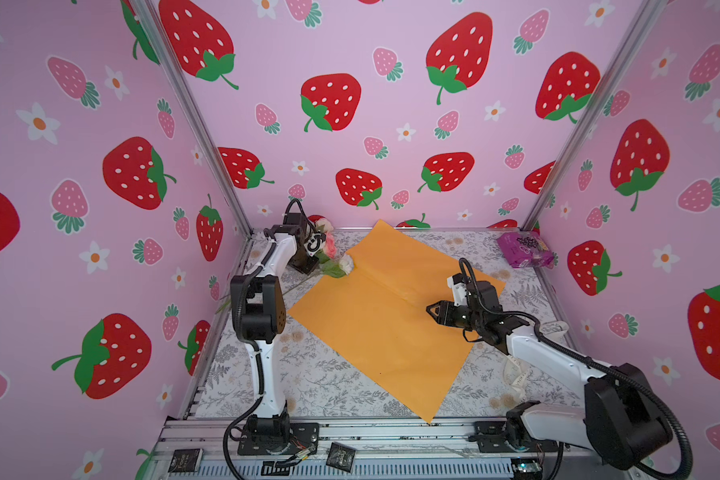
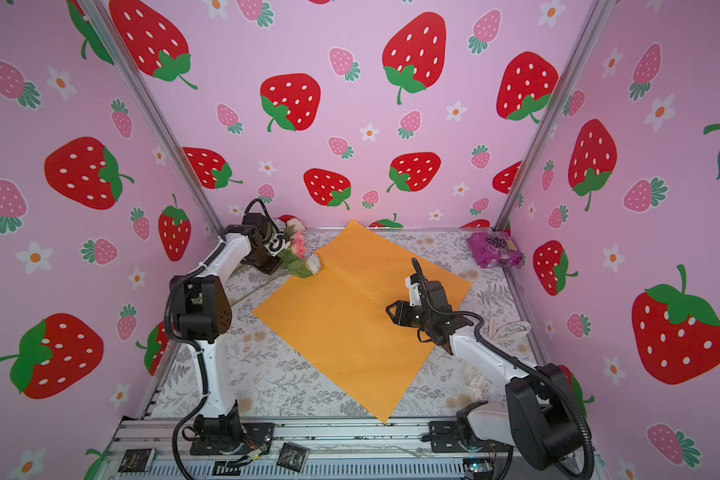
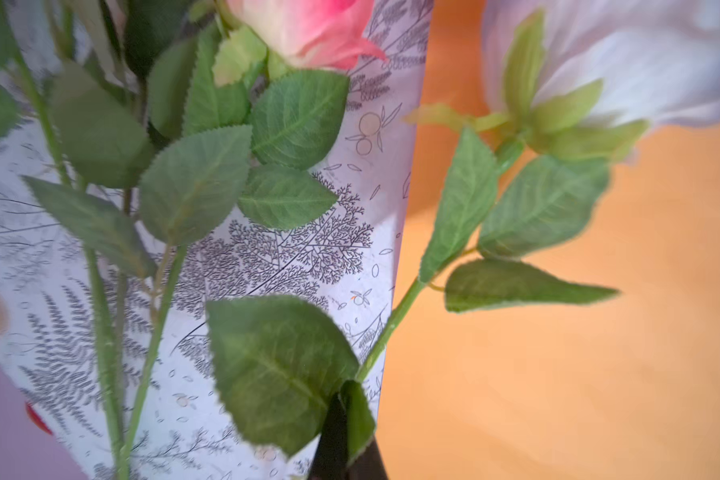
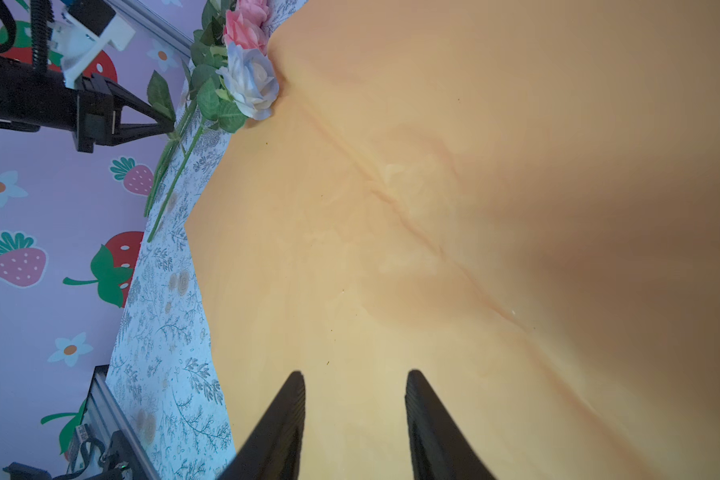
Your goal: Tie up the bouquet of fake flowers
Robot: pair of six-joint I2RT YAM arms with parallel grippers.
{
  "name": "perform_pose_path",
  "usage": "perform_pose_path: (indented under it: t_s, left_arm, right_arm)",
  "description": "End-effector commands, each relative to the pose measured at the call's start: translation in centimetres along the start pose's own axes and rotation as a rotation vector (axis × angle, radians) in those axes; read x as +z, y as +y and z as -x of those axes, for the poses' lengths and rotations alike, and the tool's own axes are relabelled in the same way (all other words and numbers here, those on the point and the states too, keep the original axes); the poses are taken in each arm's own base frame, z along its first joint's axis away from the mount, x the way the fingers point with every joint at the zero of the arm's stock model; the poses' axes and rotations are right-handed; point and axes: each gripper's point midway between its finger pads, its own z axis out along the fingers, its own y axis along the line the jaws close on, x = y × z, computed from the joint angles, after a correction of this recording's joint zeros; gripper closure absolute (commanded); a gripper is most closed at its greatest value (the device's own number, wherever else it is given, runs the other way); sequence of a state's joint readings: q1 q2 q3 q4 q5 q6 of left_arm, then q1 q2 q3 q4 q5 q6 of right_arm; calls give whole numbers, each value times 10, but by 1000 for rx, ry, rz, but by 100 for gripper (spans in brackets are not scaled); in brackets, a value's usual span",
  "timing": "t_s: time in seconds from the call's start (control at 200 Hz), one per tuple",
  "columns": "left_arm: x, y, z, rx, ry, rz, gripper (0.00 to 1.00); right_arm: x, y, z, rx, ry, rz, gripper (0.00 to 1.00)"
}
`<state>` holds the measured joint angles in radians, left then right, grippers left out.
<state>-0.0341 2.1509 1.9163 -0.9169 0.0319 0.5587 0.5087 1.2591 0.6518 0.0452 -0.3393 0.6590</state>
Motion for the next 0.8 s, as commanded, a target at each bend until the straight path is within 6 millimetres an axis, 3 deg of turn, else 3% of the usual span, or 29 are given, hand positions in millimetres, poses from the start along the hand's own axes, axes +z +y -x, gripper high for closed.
perform_pose_path:
  t_s: [0.0,0.22,0.395,0.57,0.795]
  left_arm:
    - [-20,-15,-4,59,25,1,100]
    - [-86,-42,16,10,-36,29,100]
    - [-122,-98,38,-83,-74,-94,100]
    - [-128,-162,60,-266,-39,-362,100]
    - [-115,-219,93,-477,-27,-608,100]
  right_arm:
    - [-9,5,6,6,-34,-4,57]
    - [-18,7,7,-5,-59,4,56]
    - [-30,6,11,6,-107,-9,55]
    - [-42,-6,15,39,-172,-54,53]
    - [-44,-6,12,55,-168,1,51]
